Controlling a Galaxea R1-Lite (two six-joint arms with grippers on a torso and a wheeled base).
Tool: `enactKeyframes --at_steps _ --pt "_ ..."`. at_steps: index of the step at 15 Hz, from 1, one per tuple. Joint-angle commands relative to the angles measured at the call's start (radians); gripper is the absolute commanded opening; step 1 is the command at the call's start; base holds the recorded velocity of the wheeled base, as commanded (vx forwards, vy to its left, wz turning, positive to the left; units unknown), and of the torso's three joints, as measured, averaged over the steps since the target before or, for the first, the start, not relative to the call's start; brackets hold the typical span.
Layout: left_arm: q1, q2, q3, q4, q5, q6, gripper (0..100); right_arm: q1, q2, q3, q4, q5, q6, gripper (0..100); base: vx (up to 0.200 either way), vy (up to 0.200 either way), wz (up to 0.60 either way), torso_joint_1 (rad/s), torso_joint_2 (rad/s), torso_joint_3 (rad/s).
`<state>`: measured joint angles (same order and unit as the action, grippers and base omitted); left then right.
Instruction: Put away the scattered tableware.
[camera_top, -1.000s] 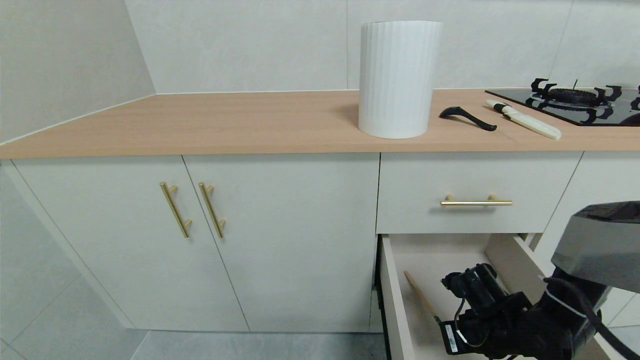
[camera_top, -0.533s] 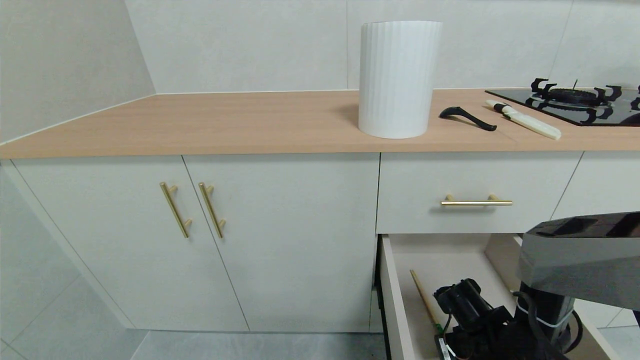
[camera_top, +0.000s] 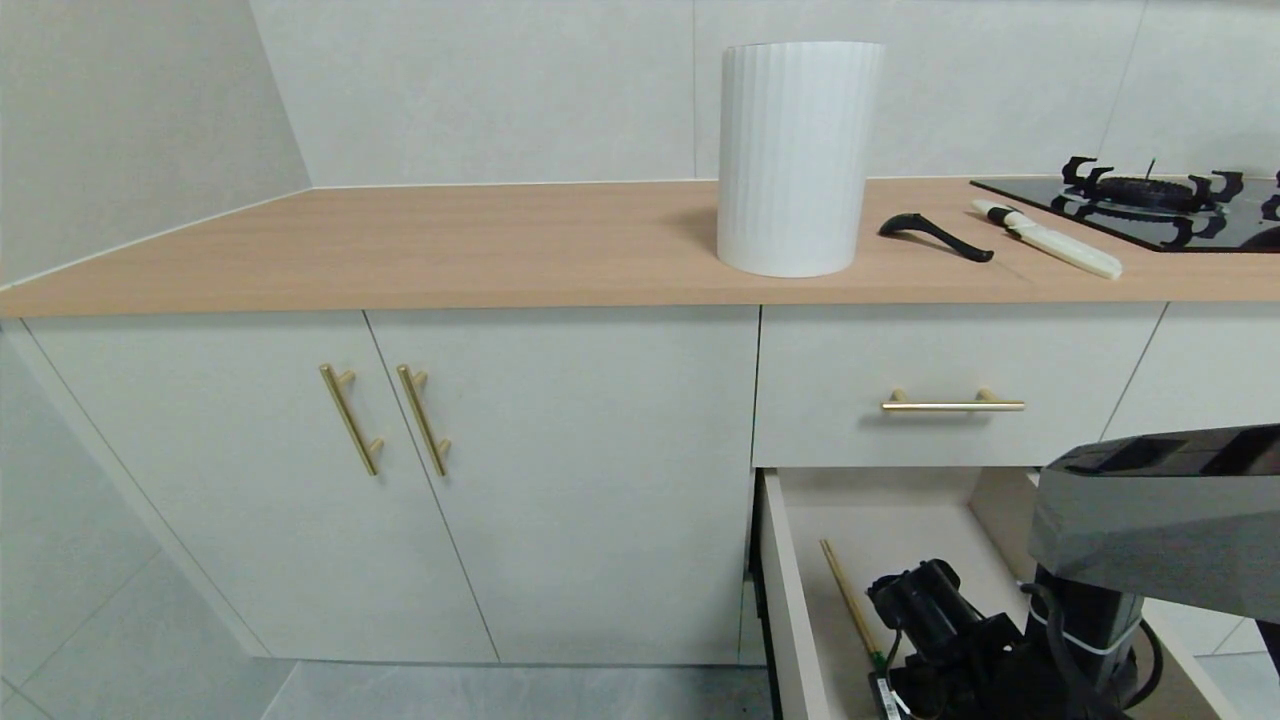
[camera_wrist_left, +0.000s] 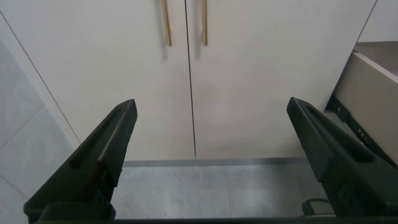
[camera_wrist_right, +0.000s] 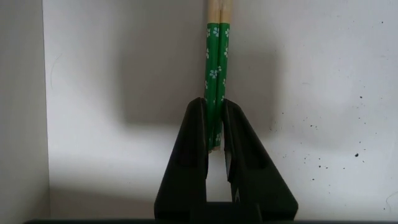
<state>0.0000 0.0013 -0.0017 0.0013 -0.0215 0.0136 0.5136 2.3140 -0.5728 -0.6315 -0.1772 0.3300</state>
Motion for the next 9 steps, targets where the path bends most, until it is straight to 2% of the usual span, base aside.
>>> enactKeyframes --at_steps 1,9 --pt "0.0 0.0 0.0 0.0 0.0 0.0 100 0.0 -0.002 -0.001 -0.001 0.001 0.001 100 0.0 0.0 0.0 0.0 0.0 0.0" --pt "0.0 0.0 0.0 0.0 0.0 0.0 100 0.0 -0.021 0.002 -0.001 -0.011 0.0 100 0.0 0.0 0.0 0.0 0.0 0.0"
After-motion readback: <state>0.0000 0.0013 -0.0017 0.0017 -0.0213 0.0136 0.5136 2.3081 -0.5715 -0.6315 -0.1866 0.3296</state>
